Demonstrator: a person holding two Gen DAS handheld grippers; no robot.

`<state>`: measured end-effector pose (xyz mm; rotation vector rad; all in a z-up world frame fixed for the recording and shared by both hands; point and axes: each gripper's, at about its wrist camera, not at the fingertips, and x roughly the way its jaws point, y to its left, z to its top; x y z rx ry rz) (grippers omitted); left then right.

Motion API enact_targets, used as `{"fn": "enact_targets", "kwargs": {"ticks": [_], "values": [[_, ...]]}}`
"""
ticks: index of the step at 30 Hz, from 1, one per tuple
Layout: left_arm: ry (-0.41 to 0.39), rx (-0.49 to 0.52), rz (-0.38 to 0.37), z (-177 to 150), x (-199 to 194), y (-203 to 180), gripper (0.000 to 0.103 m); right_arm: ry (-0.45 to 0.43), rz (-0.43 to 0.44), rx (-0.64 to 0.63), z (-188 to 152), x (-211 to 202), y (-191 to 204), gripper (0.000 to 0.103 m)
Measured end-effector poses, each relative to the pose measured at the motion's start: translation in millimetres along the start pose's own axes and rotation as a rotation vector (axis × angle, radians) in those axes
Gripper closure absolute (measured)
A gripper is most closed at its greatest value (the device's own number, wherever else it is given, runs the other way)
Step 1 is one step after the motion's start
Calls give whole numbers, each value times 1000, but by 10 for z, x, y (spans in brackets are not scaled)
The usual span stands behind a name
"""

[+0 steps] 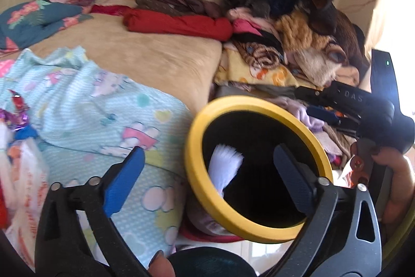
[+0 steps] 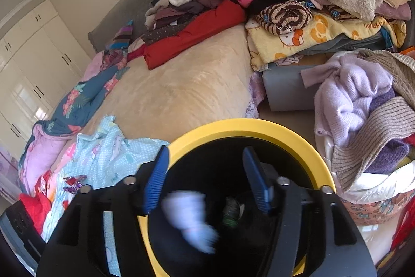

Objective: Collect trash
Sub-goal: 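Carry both items to the yellow-rimmed bin and open both tools to drop them, then grasp the red plastic bag with the left tool while the right tool grasps the white printed bag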

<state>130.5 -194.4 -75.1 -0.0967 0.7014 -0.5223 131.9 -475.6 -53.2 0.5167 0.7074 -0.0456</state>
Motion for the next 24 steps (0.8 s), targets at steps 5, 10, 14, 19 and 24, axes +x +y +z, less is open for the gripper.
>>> {"fn": "enact_targets", "kwargs": {"ticks": [5,10,14,19,24], "values": [[-46,-13,44,36,-192,98,11,-41,21,-57,-27,-65,185,36],[-95,-21,81,68,-374,199,11,-71,52,-113,-57,-126,391,33],[-134,-31,114,104,-518,309,11,-91,89,-155,-109,-156,585,30],[-169,-48,167,118,-692,500,11,-97,135,-213,-219,-142,878,27],[-187,-70,210,98,-833,693,11,-82,180,-294,-391,-102,1212,25]]}}
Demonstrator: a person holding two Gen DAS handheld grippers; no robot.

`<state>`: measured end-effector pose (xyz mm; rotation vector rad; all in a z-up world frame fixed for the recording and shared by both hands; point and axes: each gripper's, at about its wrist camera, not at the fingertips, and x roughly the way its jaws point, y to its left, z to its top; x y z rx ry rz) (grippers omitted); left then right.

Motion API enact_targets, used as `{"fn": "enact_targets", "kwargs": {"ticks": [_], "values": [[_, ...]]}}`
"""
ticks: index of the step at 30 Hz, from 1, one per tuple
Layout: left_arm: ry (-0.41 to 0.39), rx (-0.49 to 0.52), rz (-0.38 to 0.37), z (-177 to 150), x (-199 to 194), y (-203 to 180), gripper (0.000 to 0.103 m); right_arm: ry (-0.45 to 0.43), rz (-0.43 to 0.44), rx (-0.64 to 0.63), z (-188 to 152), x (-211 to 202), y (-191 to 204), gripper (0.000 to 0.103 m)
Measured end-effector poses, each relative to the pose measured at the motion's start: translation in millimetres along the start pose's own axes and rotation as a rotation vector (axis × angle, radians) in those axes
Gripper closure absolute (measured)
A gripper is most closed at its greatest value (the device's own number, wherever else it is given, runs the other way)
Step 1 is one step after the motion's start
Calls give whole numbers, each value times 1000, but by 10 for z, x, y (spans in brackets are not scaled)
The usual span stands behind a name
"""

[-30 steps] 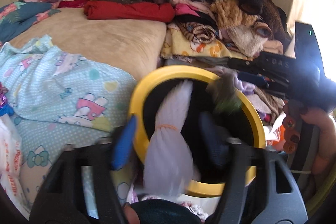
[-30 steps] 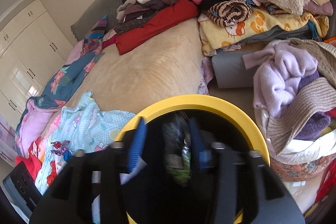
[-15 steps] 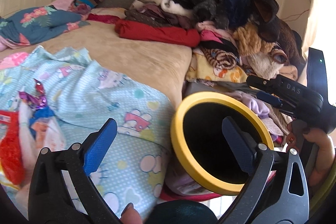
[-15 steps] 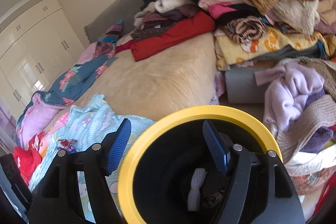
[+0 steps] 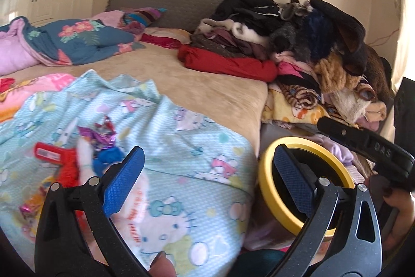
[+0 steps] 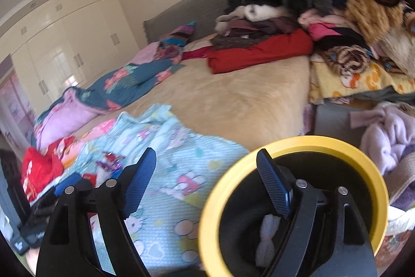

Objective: Collect trash
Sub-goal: 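Grasp the red plastic bag with the left tool while the right tool grasps the white printed bag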

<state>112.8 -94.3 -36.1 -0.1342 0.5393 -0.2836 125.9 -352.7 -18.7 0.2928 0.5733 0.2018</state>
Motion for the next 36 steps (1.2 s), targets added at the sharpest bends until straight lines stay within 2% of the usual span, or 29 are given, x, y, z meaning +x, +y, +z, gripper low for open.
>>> {"fn": "enact_targets", "kwargs": {"ticks": [12,18,22,27,31,36], "values": [[-37,-85,95,83,-212,586,11,75,114,-120,-318,170,746,18],[-18,-143,152,58,-289,958,11,150,192,-172,-519,292,1153,18],[35,-189,184,7,-267,1223,11,208,239,-200,-676,380,1401,18],[88,-265,166,-100,-257,1511,11,288,284,-236,-882,506,1649,17],[133,-294,145,-194,-209,1629,12,343,283,-262,-1041,634,1799,17],[193,-305,100,-316,-108,1653,26,423,289,-230,-1197,853,1872,17]]}}
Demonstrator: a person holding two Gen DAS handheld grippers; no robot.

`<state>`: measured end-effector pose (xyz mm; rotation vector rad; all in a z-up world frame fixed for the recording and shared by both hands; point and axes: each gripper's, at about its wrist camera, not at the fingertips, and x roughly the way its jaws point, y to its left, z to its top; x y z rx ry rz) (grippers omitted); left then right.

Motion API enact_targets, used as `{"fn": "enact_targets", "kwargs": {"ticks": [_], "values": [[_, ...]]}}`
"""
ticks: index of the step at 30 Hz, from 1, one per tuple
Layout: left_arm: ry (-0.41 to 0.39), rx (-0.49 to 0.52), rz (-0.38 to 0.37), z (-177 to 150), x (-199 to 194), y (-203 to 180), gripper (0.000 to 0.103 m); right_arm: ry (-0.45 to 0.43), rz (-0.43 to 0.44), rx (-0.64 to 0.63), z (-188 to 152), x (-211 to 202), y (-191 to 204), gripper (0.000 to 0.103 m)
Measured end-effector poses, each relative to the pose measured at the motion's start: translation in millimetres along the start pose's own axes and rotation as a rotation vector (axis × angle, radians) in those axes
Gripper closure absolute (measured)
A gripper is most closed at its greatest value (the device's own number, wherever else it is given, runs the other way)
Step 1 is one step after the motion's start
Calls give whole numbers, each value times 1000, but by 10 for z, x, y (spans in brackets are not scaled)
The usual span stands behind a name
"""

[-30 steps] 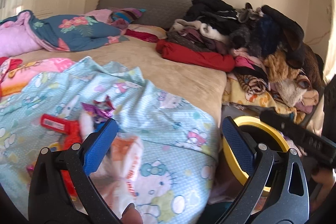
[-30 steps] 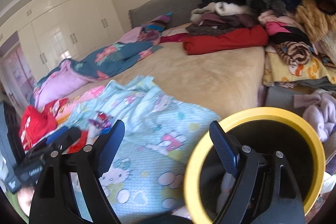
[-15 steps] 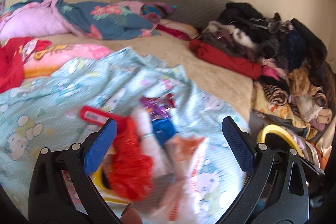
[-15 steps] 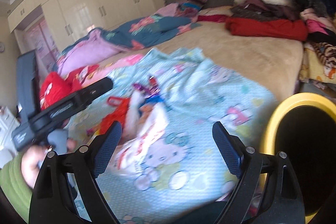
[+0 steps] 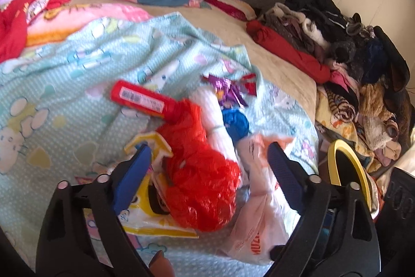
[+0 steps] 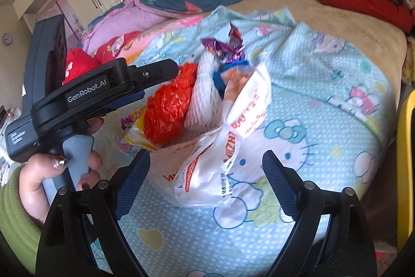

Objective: Collect trash
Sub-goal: 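Grasp the red plastic bag with the left tool while the right tool grasps the white printed bag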

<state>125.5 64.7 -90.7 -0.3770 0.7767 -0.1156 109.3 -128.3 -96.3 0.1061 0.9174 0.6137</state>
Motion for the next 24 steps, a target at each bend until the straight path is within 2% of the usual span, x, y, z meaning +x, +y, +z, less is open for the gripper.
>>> {"fn": "enact_targets", "kwargs": {"ticks": [3,6,10,13,19,24], "values": [[39,11,-3,-71,84,4,36,37,13,32,-9,121,-44,23],[61,3,-6,-117,135,17,46,76,26,65,-31,203,-93,34],[78,-2,-1,-155,178,33,65,100,70,91,-56,254,-123,57],[73,0,-8,-153,161,22,72,89,75,70,-61,205,-78,63],[9,25,-38,-46,-38,-115,74,37,105,62,-52,-1,-112,69],[-43,38,-52,75,-210,-251,74,-7,98,39,-23,-195,-148,69]]}}
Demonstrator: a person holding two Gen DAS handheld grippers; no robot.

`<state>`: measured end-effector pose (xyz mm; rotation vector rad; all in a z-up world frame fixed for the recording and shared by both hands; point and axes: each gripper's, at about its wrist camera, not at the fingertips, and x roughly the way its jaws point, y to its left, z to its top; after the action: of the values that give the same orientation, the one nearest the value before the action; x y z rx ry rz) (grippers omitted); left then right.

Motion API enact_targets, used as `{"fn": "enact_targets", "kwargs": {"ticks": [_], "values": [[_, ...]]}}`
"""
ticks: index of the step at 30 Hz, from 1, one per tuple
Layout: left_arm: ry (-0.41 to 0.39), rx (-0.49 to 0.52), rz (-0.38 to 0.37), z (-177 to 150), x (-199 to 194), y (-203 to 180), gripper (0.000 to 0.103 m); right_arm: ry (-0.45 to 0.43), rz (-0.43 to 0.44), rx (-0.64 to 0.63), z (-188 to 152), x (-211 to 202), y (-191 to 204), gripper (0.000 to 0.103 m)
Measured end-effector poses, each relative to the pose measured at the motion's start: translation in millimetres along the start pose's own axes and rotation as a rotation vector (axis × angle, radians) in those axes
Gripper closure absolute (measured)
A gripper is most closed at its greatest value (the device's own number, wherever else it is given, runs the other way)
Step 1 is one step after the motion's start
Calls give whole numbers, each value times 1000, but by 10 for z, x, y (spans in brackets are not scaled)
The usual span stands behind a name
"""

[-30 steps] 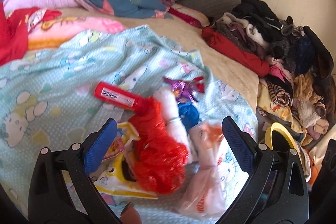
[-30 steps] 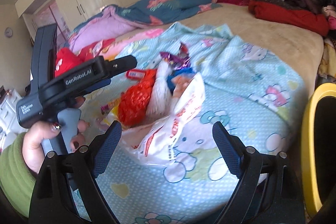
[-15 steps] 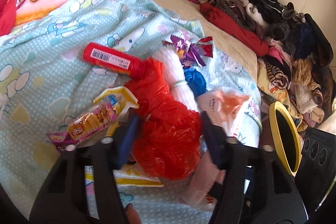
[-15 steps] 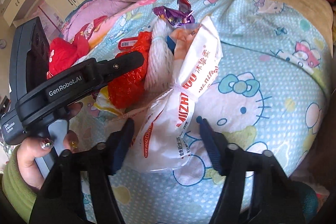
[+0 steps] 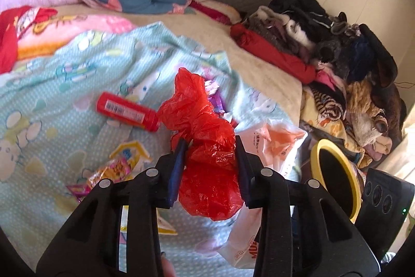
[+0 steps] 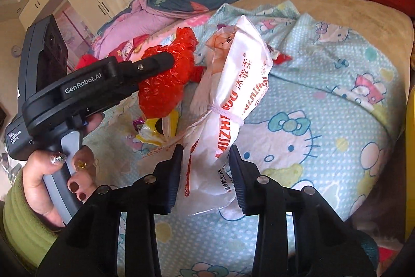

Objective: Collect trash
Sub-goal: 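Grasp the red plastic bag with the left tool while the right tool grasps the white printed bag, then carry both bags over the bin and open both tools to release them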

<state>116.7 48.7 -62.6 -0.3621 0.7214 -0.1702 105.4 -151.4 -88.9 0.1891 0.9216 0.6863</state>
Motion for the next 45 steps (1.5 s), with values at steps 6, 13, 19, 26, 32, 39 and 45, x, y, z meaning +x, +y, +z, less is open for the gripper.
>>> {"fn": "enact_targets", "kwargs": {"ticks": [6,13,19,26,32,39,45], "values": [[-37,19,-8,83,-128,-156,75,-51,-5,-17,74,-208,-46,69],[-58,44,-17,123,-224,-321,75,-98,-15,-23,137,-421,-147,69],[-64,72,-27,110,-275,-482,75,-138,-41,-16,192,-572,-232,69],[-68,109,-54,77,-282,-709,75,-190,-78,-2,245,-796,-396,69],[-65,137,-77,49,-272,-870,75,-220,-103,20,263,-947,-548,69],[-60,163,-104,15,-252,-1037,75,-245,-134,60,274,-1113,-740,69],[-52,185,-125,-30,-231,-1188,75,-271,-158,93,255,-1248,-892,69]]}}
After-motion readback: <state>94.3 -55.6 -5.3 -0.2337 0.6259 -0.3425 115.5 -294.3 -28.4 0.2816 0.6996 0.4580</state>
